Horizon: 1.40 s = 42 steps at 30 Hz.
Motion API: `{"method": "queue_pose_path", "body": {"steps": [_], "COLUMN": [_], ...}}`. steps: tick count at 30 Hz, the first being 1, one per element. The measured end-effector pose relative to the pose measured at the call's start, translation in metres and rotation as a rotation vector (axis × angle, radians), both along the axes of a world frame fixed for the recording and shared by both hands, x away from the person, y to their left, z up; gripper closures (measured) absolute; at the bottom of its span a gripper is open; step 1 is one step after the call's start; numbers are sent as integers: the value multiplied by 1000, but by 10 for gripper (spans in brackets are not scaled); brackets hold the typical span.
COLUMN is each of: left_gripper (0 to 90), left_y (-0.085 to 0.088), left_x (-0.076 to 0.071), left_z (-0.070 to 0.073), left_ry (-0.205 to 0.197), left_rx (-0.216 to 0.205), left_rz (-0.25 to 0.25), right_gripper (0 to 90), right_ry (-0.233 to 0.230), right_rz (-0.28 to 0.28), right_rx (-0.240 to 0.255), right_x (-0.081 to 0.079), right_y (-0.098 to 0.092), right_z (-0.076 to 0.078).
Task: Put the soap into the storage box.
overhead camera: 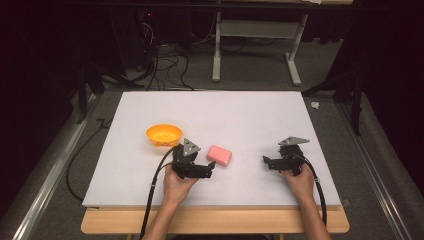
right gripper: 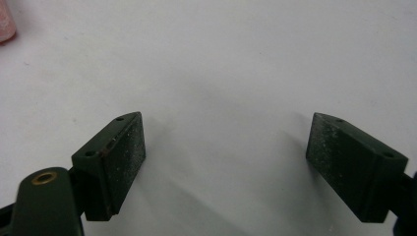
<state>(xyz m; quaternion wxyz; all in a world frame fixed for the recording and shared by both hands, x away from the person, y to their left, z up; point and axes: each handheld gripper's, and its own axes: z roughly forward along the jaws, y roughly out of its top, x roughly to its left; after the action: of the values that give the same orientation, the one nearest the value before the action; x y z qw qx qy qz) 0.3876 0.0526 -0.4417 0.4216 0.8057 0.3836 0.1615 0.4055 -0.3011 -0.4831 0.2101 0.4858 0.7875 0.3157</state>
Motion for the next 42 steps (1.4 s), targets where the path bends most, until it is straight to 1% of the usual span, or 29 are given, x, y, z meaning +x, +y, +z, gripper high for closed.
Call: {"method": "queue_pose_path", "body": {"steps": [2, 3, 4, 6, 9, 10, 12, 13, 16, 17, 20, 22, 24, 27, 29, 30, 35, 42], "left_gripper": [45, 44, 39, 32, 24, 22, 16, 14, 9, 4, 3, 3, 1, 1, 1, 1, 1, 1], "left_y": [-6, -6, -10, -12, -20, -20, -25, -25, -33, -33, -36, -39, -43, -45, -48, -51, -58, -64], "left_x": [3, 3, 5, 6, 10, 10, 13, 13, 17, 17, 20, 22, 24, 25, 25, 26, 27, 30], "left_z": [1, 1, 1, 1, -1, -1, -3, -3, -5, -5, -9, -12, -16, -18, -21, -23, -28, -35], "left_ry": [2, 2, 1, 5, 13, 13, 21, 21, 25, 25, 36, 33, 44, 41, 50, 54, 65, 73], "left_rx": [-1, -1, 0, 0, 1, 1, 10, 10, 13, 13, 13, 21, 19, 25, 27, 35, 53, 71], "left_rz": [1, 1, 4, 5, 1, 1, 1, 1, 12, 12, 18, 24, 22, 21, 22, 21, 20, 21], "right_gripper": [157, 157, 156, 157, 157, 157, 157, 157, 157, 156, 156, 157, 157, 156, 157, 156, 156, 156], "right_ry": [0, 0, 0, 0, 0, 0, 0, 0, 1, 0, 1, 2, 2, 3, 3, 3, 1, 2], "right_rz": [0, 0, 0, 0, 0, 0, 0, 0, -1, 0, -1, -1, -2, -3, -4, -4, -3, -3], "right_rx": [0, 0, 0, -1, 0, 0, -1, -1, 1, 0, 1, 1, 2, 3, 4, 4, 3, 3], "right_x": [0, 0, 0, 0, 0, 0, 0, 0, 0, 0, 0, 0, 0, 0, 0, 0, 0, 0], "right_y": [0, 0, 0, 0, 0, 0, 0, 0, 0, 0, 0, 0, 0, 0, 0, 0, 0, 0], "right_z": [0, 0, 0, 0, 0, 0, 0, 0, 0, 0, 0, 0, 0, 0, 0, 0, 0, 0]}}
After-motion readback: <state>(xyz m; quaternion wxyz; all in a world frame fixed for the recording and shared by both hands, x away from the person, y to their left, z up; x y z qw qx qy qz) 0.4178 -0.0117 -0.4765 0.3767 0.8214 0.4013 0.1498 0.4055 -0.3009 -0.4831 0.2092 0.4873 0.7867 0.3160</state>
